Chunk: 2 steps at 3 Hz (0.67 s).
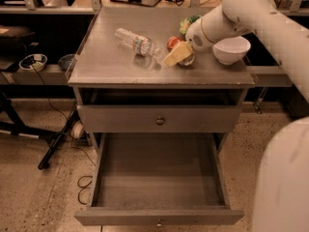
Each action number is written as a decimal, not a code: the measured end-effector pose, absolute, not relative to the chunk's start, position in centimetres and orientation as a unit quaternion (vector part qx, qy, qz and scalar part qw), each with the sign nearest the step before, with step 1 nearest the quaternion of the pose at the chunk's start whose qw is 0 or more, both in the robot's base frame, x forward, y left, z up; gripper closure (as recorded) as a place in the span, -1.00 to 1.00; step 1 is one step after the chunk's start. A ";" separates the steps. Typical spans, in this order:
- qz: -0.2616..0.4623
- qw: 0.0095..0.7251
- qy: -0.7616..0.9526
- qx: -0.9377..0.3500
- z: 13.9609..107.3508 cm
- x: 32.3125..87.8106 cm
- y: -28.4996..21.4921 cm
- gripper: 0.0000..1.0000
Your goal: Place coke can into middle drawer
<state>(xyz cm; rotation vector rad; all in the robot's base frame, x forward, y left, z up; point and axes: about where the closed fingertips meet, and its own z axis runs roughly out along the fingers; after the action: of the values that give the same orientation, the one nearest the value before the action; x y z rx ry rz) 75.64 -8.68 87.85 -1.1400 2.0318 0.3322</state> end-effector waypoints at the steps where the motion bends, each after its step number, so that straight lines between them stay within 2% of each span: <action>1: 0.128 0.348 0.823 -0.431 84.0 77.4 -9.4 -1.00; 2: 0.128 0.348 0.823 -0.431 84.0 77.4 -9.4 -0.93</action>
Offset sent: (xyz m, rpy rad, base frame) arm 0.0238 -0.0163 -0.0479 -0.0414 0.1058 -0.0700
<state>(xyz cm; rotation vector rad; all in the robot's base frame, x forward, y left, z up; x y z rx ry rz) 77.41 -9.41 84.00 -1.1173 2.1338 0.3309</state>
